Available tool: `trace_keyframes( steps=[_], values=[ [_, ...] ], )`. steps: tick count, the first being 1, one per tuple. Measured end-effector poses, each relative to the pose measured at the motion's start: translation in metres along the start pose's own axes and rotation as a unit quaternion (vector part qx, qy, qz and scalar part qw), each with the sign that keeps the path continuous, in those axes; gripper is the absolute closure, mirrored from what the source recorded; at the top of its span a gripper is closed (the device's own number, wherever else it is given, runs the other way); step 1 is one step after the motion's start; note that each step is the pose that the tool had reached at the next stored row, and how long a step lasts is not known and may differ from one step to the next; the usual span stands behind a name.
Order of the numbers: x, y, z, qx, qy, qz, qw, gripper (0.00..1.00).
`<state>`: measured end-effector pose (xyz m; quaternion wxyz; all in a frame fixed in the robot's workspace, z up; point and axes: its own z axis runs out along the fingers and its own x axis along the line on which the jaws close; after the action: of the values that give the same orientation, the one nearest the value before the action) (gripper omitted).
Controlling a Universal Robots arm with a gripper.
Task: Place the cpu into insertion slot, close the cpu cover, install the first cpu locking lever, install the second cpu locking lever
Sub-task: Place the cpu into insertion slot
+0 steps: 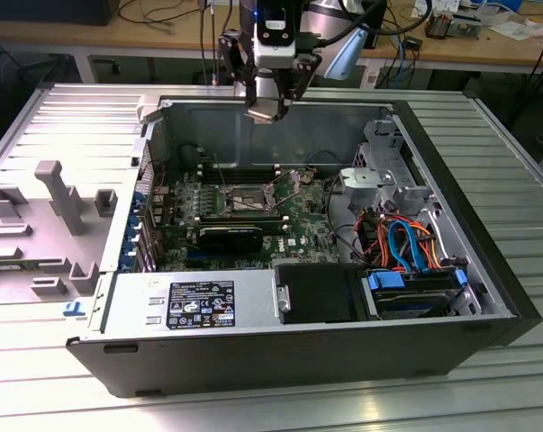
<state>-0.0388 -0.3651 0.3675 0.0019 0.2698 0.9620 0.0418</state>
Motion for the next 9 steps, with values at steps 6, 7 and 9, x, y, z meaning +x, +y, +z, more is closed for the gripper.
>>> trace_keyframes(
  steps=[6, 7, 9],
  values=[
    [-0.0001, -0.0001, 0.0001, -0.0002, -0.0011, 0.014, 0.9999, 0.45],
    [-0.0001, -0.0001, 0.0001, -0.0002, -0.0011, 0.014, 0.9999, 0.45],
    [-0.0001, -0.0001, 0.0001, -0.0002, -0.0011, 0.014, 0.9999, 0.45]
  ],
)
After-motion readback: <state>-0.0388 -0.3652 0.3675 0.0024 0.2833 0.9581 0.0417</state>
